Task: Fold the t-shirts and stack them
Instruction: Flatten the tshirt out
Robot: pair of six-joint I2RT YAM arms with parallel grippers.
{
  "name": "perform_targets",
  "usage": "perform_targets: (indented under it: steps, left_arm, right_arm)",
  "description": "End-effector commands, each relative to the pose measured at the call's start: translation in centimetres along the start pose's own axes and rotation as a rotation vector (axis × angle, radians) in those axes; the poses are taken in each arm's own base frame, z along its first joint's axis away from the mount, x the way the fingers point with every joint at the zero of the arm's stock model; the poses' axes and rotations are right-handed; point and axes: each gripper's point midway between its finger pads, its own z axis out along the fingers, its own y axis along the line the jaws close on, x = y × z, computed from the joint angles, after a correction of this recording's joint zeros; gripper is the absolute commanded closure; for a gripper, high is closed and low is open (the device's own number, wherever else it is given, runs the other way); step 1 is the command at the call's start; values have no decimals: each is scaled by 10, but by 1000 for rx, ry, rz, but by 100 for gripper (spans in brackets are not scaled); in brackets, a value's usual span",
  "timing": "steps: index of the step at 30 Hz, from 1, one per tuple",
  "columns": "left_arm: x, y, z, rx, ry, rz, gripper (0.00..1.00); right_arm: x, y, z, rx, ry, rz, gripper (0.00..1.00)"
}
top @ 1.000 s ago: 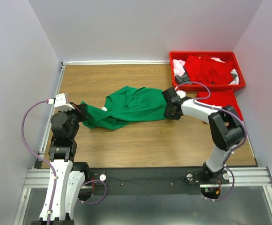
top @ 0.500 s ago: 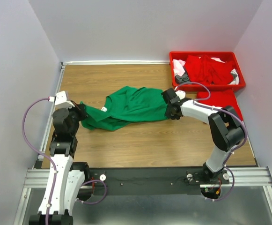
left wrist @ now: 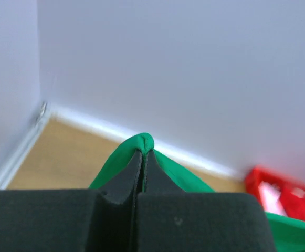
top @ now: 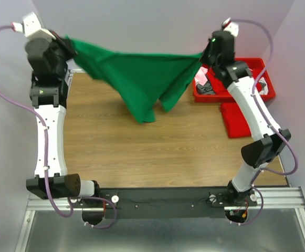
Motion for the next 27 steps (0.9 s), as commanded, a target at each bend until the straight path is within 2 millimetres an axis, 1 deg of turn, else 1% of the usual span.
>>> perform_targets:
  steps: [1, 2, 3, 4, 5, 6, 7, 8, 9, 10, 11, 12, 13, 14, 15, 16, 17, 18, 19, 20, 21, 22, 25, 27]
  left_arm:
    - [-121, -49, -44, 110, -263, 15, 100]
    - [-148, -58, -67, 128, -336, 28, 100]
    - [-170, -63, -93, 139, -414, 38, 100]
    - [-171, -62, -94, 132, -417, 37, 100]
    - [-187, -66, -124, 150, -490, 45, 100]
    - [-195, -67, -140, 152, -527, 52, 100]
    - [-202, -65, -157, 142, -565, 52, 100]
    - [-212, -64, -190, 144, -622, 68, 100]
    - [-216, -64, -207, 142, -650, 75, 100]
    - [-220, -61, -224, 132, -680, 87, 100]
    - [-225, -57, -256, 118, -730, 89, 100]
    - [-227, -55, -271, 112, -752, 97, 100]
    - [-229, -49, -286, 83, -777, 123, 100]
    - [-230, -46, -314, 77, -809, 128, 100]
    - [-231, -43, -326, 67, -826, 137, 100]
    - [-231, -38, -338, 42, -842, 154, 100]
    - [-230, -34, -355, 34, -860, 155, 100]
    - [-230, -31, -362, 33, -867, 151, 100]
    - [-229, -29, -367, 27, -871, 151, 100]
    - [-229, -25, -375, 16, -883, 160, 100]
    - [-229, -25, -378, 16, -888, 163, 100]
    - [-229, -23, -379, 11, -885, 164, 100]
    - [-227, -23, -369, 5, -861, 192, 100]
    - [-219, -26, -345, 17, -815, 224, 100]
  right_arm:
    - [-104, 9, -61, -64, -224, -90, 99]
    - [-119, 12, -74, -86, -260, -91, 99]
    - [-140, 9, -99, -101, -318, -97, 99]
    - [-141, 9, -100, -102, -319, -97, 99]
    - [-156, 6, -125, -115, -367, -92, 99]
    - [-161, 3, -137, -125, -385, -92, 99]
    - [-158, 0, -142, -130, -382, -103, 99]
    - [-169, -2, -174, -175, -429, -105, 99]
    - [-168, -4, -183, -194, -434, -113, 99]
    - [-169, -5, -198, -220, -449, -115, 99]
    - [-161, -8, -215, -266, -449, -132, 99]
    - [-160, -10, -228, -289, -463, -146, 99]
    - [-157, -12, -239, -315, -467, -155, 99]
    - [-143, -10, -239, -351, -438, -182, 99]
    - [-144, -17, -265, -383, -473, -194, 99]
    - [-138, -18, -272, -407, -471, -206, 99]
    - [-127, -17, -276, -444, -454, -226, 97]
    - [-126, -21, -292, -463, -476, -226, 97]
    - [-123, -23, -298, -473, -480, -227, 97]
    - [-121, -24, -302, -483, -481, -227, 96]
    - [-117, -27, -302, -482, -475, -224, 96]
    - [-118, -30, -310, -484, -487, -219, 96]
    - [-121, -36, -313, -459, -498, -203, 96]
    - [-121, -36, -306, -440, -489, -207, 95]
